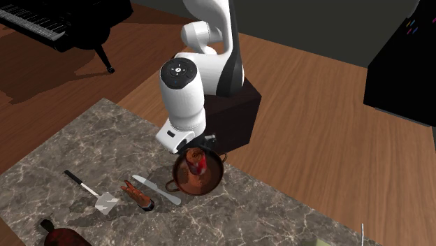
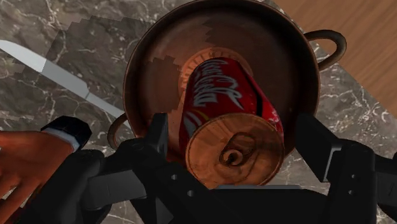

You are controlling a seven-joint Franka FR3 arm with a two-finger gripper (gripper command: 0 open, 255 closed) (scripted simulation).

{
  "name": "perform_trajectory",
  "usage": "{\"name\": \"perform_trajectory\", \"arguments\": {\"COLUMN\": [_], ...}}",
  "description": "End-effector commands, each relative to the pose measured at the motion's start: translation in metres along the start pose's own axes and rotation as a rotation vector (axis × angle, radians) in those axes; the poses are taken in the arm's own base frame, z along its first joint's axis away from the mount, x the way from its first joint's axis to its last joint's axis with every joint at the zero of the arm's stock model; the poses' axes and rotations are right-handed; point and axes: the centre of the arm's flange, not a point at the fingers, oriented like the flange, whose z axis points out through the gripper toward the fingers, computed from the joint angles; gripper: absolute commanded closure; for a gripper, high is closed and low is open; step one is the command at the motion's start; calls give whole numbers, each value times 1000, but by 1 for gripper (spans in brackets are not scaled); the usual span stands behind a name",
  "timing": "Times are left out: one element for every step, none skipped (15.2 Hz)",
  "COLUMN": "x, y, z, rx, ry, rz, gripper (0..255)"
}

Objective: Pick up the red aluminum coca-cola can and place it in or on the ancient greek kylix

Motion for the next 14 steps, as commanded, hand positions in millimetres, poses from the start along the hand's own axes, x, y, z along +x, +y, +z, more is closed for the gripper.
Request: {"name": "perform_trajectory", "arguments": {"x": [0, 0, 0, 0, 0, 0, 0, 0, 0, 0, 0, 0, 0, 0], "y": [0, 0, 0, 0, 0, 0, 0, 0, 0, 0, 0, 0, 0, 0], "z": [0, 0, 0, 0, 0, -13, -27, -40, -50, -50, -50, -50, -50, -50], "rx": [0, 0, 0, 0, 0, 0, 0, 0, 0, 0, 0, 0, 0, 0], "ry": [0, 0, 0, 0, 0, 0, 0, 0, 0, 0, 0, 0, 0, 0], "rz": [0, 0, 0, 0, 0, 0, 0, 0, 0, 0, 0, 0, 0, 0], "gripper": [0, 0, 0, 0, 0, 0, 0, 0, 0, 0, 0, 0, 0, 0]}}
